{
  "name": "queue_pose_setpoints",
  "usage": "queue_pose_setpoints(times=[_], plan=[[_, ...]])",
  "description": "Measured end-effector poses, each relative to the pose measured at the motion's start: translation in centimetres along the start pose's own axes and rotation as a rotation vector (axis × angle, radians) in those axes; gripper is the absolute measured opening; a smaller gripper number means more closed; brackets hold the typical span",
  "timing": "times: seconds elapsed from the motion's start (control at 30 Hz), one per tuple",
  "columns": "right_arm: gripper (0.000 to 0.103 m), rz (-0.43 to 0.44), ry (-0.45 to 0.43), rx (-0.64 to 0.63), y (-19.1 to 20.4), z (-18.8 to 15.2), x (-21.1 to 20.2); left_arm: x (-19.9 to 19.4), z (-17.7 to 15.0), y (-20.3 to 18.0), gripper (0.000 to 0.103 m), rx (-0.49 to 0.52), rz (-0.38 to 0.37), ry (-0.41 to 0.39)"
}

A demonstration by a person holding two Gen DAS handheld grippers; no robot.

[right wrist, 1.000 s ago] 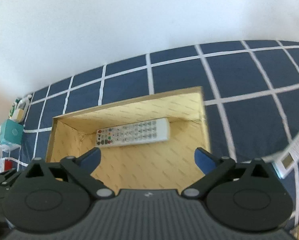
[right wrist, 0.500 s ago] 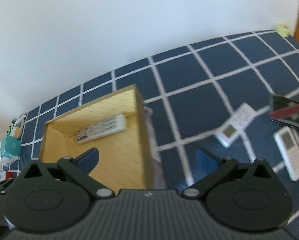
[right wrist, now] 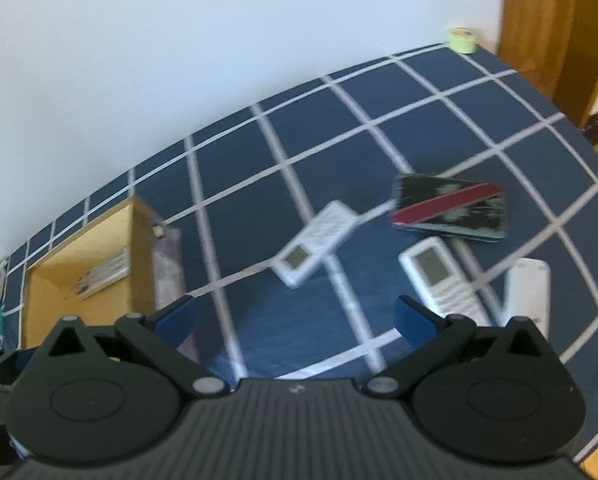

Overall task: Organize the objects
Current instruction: 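Move the right gripper to the black-and-red patterned case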

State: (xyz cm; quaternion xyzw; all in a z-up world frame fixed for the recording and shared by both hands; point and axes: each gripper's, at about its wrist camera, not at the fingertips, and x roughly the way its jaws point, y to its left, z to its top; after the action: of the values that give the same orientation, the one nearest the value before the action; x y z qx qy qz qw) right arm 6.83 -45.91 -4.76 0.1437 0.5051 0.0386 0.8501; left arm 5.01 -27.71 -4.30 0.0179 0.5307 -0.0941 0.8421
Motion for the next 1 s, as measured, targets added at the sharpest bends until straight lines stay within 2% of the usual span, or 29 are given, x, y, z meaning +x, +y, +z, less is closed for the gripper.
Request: queue_pose_setpoints(times=[0.5, 0.57, 0.77, 1.0], plan=[[0.103, -0.037, 0.015, 0.06, -11.6, 4.1, 1.3, 6.2, 3.4, -11.6, 0.103, 0.102, -0.008, 0.054], [0.103, -0.014, 0.039, 0.031, -12.7, 4.6, 1.9, 7.2, 4.0, -12.8, 0.103, 0.116, -0.013, 0.064], [0.103, -0.031, 0.066, 0.08, -15.3, 6.5, 4.2, 10.7, 6.2, -15.6, 0.103, 0.161, -0.02, 0.102], [0.103, -0.043, 0.132, 0.134, -17.1, 8.6, 8.9, 15.7, 8.9, -17.4, 0.103, 0.209, -0.04, 0.172]])
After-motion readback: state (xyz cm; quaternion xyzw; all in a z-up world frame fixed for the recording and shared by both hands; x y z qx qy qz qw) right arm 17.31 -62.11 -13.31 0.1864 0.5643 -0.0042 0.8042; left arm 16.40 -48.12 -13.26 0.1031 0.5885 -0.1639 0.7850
